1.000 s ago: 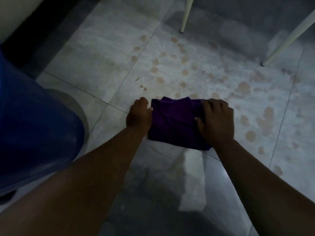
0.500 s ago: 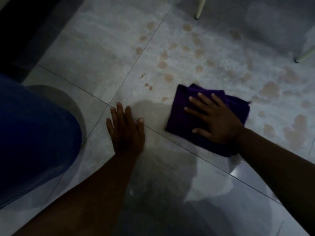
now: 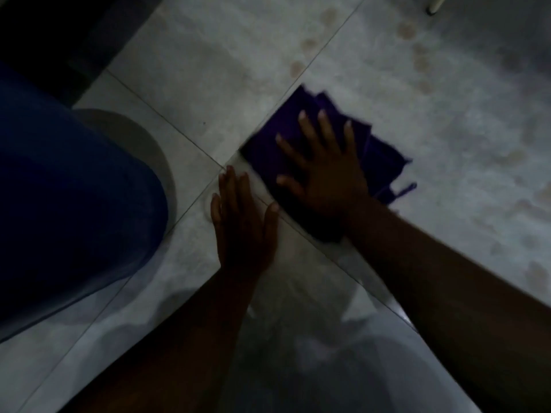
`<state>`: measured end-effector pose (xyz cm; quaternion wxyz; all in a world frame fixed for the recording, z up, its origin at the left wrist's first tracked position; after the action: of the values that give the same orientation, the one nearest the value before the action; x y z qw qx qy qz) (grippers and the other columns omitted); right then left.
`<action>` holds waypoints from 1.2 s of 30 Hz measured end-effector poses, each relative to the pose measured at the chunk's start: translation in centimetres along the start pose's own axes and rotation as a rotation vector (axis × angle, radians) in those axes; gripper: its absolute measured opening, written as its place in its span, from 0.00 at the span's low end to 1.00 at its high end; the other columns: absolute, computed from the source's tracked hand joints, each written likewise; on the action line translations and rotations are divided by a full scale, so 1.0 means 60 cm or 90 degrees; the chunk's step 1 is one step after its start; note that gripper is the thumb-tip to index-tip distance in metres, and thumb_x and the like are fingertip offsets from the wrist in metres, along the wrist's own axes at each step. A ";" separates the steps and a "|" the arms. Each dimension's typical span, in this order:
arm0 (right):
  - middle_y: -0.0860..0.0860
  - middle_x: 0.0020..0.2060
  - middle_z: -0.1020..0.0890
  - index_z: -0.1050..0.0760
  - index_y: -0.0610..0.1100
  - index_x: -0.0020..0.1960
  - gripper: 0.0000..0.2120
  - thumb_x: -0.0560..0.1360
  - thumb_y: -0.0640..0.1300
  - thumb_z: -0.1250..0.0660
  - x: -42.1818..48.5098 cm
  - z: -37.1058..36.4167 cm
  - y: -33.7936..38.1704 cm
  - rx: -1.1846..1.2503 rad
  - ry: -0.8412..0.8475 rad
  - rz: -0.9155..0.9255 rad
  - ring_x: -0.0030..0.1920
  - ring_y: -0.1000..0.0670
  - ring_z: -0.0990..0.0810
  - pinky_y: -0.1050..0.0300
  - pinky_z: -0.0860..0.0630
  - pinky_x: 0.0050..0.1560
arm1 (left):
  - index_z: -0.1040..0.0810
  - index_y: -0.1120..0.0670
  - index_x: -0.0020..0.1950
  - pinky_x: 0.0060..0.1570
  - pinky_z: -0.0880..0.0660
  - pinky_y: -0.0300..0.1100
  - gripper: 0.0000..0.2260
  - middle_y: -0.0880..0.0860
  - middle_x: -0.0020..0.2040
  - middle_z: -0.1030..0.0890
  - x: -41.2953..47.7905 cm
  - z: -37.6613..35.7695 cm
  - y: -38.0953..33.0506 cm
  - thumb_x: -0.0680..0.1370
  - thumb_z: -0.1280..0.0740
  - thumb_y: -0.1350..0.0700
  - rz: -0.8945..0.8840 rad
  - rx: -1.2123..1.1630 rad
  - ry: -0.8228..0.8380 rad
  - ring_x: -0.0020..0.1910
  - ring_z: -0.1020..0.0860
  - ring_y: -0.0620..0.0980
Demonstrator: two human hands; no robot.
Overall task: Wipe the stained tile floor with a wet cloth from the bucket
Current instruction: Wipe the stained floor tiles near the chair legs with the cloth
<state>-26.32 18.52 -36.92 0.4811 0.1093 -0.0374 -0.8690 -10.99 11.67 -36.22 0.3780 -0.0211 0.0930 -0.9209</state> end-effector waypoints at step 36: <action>0.46 0.81 0.46 0.45 0.57 0.80 0.37 0.76 0.72 0.58 0.137 0.085 -0.275 -0.021 -0.002 0.018 0.80 0.38 0.49 0.33 0.53 0.77 | 0.42 0.57 0.80 0.76 0.47 0.63 0.39 0.57 0.82 0.46 0.015 -0.012 -0.001 0.78 0.48 0.31 0.003 0.052 0.098 0.81 0.48 0.60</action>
<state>-45.35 20.19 -36.04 0.4950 0.0990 -0.0253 -0.8629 -11.73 11.19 -36.94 0.3721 0.0653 0.0841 -0.9221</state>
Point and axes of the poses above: each hand's wrist, its own x-axis towards the middle knuckle, its own z-axis out of the back of the hand, y = z × x, the point moved 8 cm from there along x, towards the middle knuckle
